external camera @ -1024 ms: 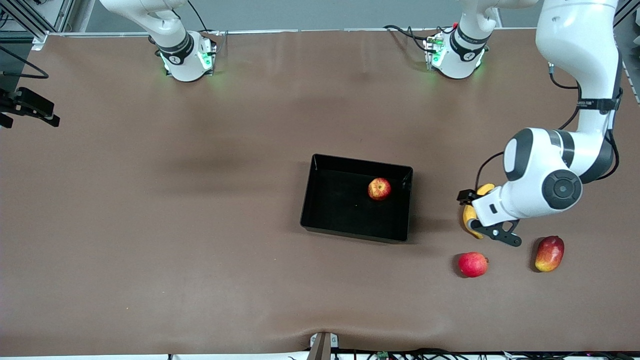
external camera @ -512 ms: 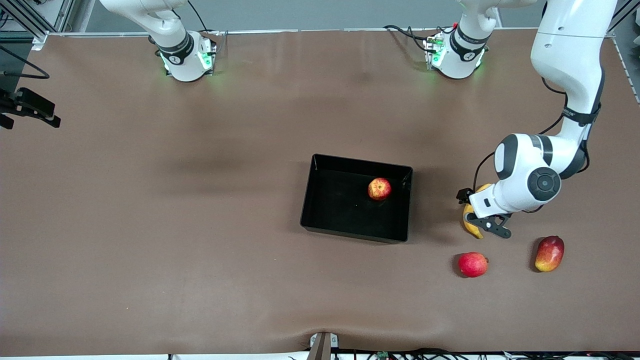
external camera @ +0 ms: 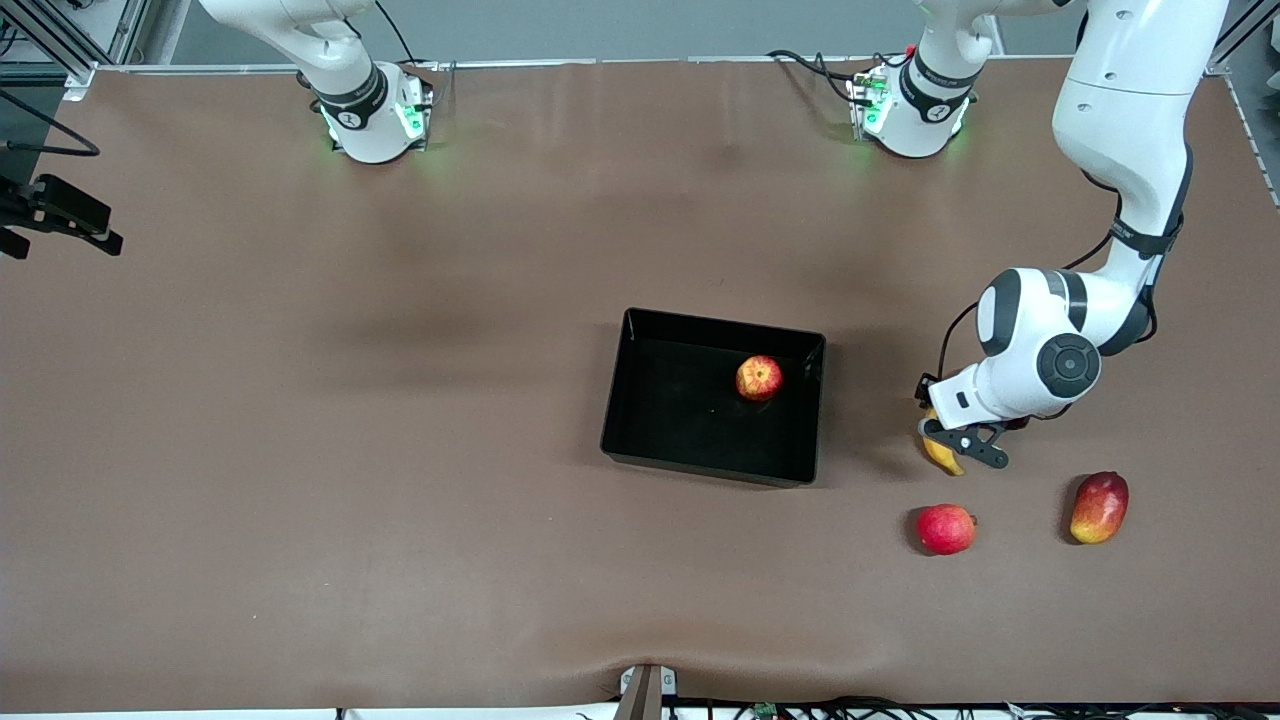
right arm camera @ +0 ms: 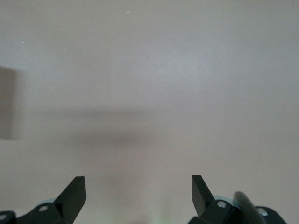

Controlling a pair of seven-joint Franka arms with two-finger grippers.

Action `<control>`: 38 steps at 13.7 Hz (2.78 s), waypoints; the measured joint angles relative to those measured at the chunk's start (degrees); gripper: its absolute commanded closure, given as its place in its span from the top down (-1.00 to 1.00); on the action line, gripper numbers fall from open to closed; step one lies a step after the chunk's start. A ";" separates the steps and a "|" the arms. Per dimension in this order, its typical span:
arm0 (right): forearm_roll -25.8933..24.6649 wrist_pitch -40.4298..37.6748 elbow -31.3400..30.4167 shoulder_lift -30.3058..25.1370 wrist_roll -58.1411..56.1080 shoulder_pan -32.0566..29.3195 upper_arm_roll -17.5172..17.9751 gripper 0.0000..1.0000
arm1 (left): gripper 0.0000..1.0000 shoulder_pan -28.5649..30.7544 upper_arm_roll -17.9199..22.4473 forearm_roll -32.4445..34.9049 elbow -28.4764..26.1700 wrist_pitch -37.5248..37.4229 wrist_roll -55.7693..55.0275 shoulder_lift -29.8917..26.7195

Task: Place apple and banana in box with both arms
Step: 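Move the left gripper to the yellow banana and grasp it, then lift the banana and carry it over the box with the left gripper, then lower the banana into the box and open the left gripper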

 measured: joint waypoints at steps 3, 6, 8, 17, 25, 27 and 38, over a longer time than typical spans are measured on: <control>1.63 -0.07 0.00 0.00 -0.01 -3.90 3.31 1.00 | -1.00 -0.18 -0.33 0.01 0.35 -1.41 0.00 -0.98; 2.17 -0.08 0.00 -0.02 0.00 -6.83 6.74 1.00 | -1.00 -1.92 -0.94 0.02 2.13 -8.77 -0.39 -5.29; 2.21 -0.09 0.00 -0.03 0.00 -6.94 6.91 1.00 | -1.00 -3.90 -1.96 0.02 5.24 -16.29 -2.49 -8.33; 2.27 -0.07 0.00 -0.03 0.00 -7.27 7.02 1.00 | -1.00 -20.07 -3.69 -0.01 28.97 -29.33 -35.57 0.43; 2.30 -0.85 0.00 -0.03 0.00 -7.85 7.02 1.00 | -1.00 -29.54 -3.75 -0.01 37.94 -18.59 -47.01 12.04; 2.07 -0.87 0.00 -0.03 -0.01 -7.87 7.04 1.00 | -1.00 -30.66 -3.75 -0.01 38.10 -16.39 -47.54 13.69; 0.47 -0.87 0.00 -0.03 -0.02 -8.27 7.05 1.00 | -0.23 -33.69 -3.76 -0.01 38.34 -10.63 -49.56 20.75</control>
